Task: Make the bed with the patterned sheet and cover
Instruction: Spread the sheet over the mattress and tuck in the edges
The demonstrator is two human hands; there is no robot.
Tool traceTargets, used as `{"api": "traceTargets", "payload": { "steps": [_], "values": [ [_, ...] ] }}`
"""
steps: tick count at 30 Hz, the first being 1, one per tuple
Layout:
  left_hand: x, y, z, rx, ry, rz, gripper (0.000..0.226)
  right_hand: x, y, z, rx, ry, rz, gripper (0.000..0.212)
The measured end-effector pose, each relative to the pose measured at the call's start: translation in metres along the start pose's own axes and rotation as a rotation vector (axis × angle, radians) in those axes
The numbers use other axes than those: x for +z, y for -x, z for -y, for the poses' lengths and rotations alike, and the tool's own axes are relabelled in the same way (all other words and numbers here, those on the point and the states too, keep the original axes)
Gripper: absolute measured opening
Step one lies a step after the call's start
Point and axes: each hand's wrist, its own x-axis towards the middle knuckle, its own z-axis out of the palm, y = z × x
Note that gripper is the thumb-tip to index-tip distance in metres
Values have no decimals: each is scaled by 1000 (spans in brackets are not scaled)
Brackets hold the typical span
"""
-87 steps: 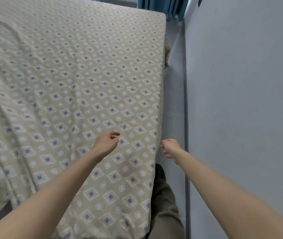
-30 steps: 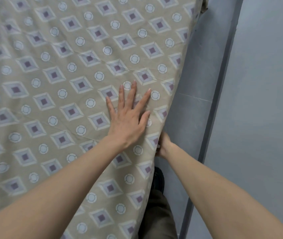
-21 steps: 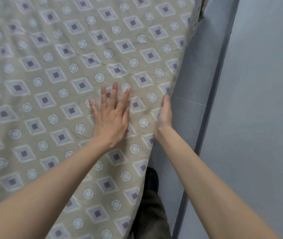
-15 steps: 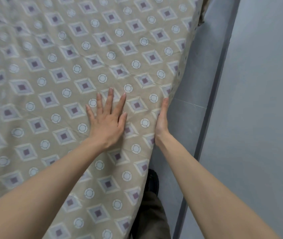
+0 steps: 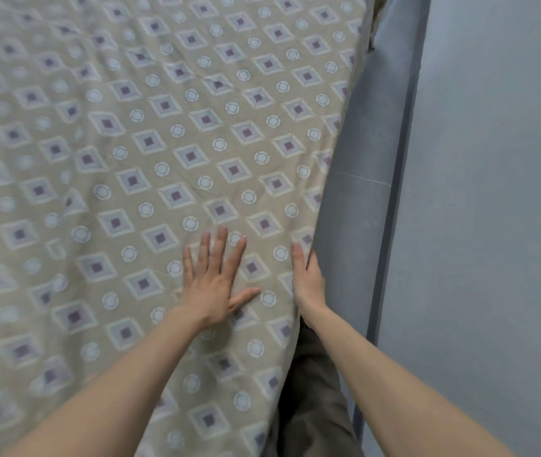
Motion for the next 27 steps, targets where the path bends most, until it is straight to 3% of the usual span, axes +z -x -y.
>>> {"api": "traceTargets", "payload": {
  "steps": [4, 7, 10, 14, 19, 21, 24, 27],
  "values": [
    [39, 71, 27, 52, -22, 45, 92, 15, 56, -49, -45, 22, -20, 63],
    [72, 124, 51, 69, -6, 93, 101, 22, 92, -80, -40, 8, 21, 65],
    [103, 172, 75, 46, -18, 98, 93, 26, 128, -114, -48, 75, 70, 82],
    [130, 224, 97, 26, 15, 130, 93, 38, 178, -170, 73, 134, 129, 111],
    [152, 256, 103, -24, 19, 88, 89, 37, 213, -206, 114, 196, 221, 98],
    [157, 259, 104, -38, -20, 76, 98, 42, 228, -221, 151, 170, 226, 98],
    [159, 268, 108, -52, -132, 5, 116, 48, 235, -232, 181, 73, 161, 89],
    [148, 282, 99, -80, -142, -26, 108, 54, 238, -224, 332, -151, 189, 85]
  ]
}}
